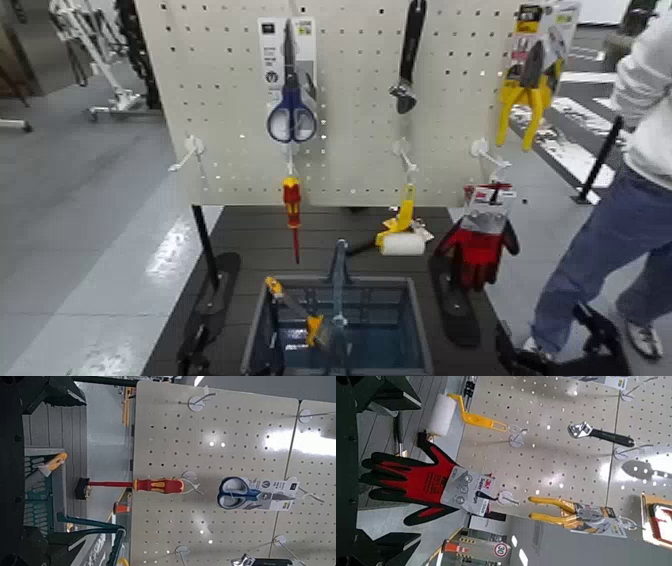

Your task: Put the red colored gloves into the crate.

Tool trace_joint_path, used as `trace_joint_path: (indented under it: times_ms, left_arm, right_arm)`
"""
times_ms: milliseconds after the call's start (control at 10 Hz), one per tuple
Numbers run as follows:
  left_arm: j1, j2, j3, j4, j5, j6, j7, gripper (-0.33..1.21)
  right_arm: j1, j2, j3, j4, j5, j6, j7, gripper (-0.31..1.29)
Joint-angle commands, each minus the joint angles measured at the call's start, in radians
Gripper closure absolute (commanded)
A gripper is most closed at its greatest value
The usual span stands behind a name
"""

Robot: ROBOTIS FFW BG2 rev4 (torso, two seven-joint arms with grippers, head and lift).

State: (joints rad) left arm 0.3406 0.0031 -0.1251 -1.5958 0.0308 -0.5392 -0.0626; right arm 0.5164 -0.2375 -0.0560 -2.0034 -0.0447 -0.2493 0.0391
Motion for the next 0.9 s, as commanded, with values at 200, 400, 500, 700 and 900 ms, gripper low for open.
trace_joint_path:
  times_ms: [200,400,500,700,900]
  left_arm:
    - [-0.005,-0.098,-0.002,0.007,0.011,0.007,-0.01,0.11]
    - [-0.008,-0.098,-0.002,0.008,0.012,0.007,-0.014,0.11]
    - [-0.009,-0.098,-0.002,0.008,0.014,0.007,-0.017,0.11]
    - [-0.009,-0.1,-0.002,0.01,0.015,0.007,-0.019,0.11]
    - [-0.012,-0.101,-0.002,0.011,0.017,0.008,-0.025,0.11]
  right_arm:
    - [-0.145,-0.002,-0.151,0.015,-0.089,0.153,0.177,0.14]
    - [-0.266,-0.051,-0.176,0.081,-0.173,0.269,0.298,0.13]
    - [-0.32,-0.077,-0.182,0.117,-0.199,0.301,0.354,0.13]
    - [-0.42,-0.095,-0.179,0.215,-0.215,0.3,0.435,0.13]
    - [-0.507,-0.132,-0.151,0.322,-0.254,0.277,0.496,0.14]
